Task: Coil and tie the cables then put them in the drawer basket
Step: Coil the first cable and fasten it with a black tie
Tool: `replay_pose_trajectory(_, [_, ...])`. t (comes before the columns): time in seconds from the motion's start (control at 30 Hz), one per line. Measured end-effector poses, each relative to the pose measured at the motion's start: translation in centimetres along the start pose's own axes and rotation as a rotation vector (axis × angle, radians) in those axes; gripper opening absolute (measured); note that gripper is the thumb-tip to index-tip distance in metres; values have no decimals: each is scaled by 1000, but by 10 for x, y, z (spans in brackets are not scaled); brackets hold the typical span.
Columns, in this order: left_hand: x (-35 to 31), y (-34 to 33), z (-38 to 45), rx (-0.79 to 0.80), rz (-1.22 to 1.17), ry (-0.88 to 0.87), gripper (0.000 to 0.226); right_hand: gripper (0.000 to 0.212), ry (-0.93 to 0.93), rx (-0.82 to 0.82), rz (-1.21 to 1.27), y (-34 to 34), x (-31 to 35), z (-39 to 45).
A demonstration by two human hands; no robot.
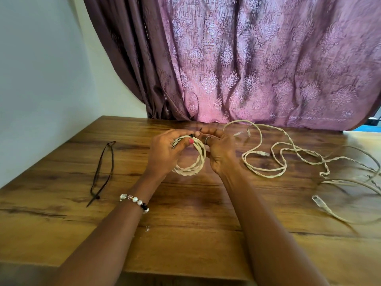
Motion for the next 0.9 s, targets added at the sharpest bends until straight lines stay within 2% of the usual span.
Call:
replay_pose_trajectory(0.07, [5,0,0,-2,-27,39,23,9,86,4,-56,-2,7,-2])
replay_pose_trajectory(0.2, [10,1,-2,-6,-79,97,16,15,273,55,-171,-7,24,-4])
replay_pose_trajectory(0.37, [20,0,-3,15,-191,219,16,8,538,161,-428,-19,45,-13])
replay_pose_trajectory(0.63, [28,-8,-7,33,-441,340,19,18,549,301,-508,-23,44,-9])
replay_pose_trajectory(0.77, [24,-16,-9,85,-484,351,29,25,519,410,-497,-26,43,-9])
replay_pose_trajectory(0.9, [28,-21,-10,137,-486,362,34,28,504,436,-485,-21,42,-6])
Point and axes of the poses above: each hand's wrist, its own z-axis towards the middle knuckle, its own y-axis out of the back of the hand, x = y × z, the point moved 10 cm from there along z, towards the middle knuckle, and after that the axes turned 3 degrees about -z, right-handed, at the moved point
